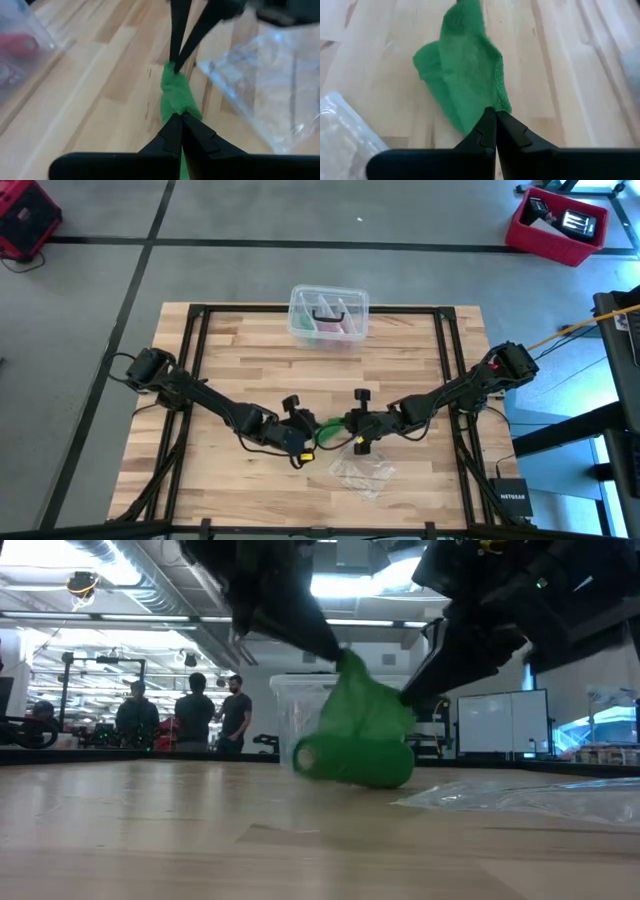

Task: Roll bandage
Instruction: Roll the green bandage

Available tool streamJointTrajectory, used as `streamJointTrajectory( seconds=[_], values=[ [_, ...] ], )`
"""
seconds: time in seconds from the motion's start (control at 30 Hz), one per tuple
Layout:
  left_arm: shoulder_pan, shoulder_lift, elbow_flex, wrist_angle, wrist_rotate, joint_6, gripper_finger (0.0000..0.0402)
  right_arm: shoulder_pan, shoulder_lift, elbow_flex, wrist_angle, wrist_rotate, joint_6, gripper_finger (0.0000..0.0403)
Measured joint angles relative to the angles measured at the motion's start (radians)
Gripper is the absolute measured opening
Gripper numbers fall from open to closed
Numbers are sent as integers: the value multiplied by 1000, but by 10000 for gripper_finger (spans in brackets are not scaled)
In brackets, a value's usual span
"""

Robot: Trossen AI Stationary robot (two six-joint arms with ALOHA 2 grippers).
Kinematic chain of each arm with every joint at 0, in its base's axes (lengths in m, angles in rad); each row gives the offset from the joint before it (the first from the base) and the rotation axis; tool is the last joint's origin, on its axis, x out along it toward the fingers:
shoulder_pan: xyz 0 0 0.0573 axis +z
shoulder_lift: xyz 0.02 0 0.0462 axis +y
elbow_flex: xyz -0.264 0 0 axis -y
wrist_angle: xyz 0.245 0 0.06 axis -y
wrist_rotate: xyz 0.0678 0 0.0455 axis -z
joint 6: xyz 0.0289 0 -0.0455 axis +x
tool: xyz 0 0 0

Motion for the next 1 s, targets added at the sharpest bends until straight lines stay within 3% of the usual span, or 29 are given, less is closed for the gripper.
streamJointTrajectory(
  seconds=[0.33,0.53,1.0],
  values=[
    [-39,-20,-1,-41,-2,-26,1,12,-5,103,-77,49,-69,5],
    [-77,-64,-1,-70,-77,-23,1,31,-9,178,-173,75,-92,5],
    [-179,-70,-9,-224,-110,-188,0,133,10,182,-192,14,124,5]
  ],
)
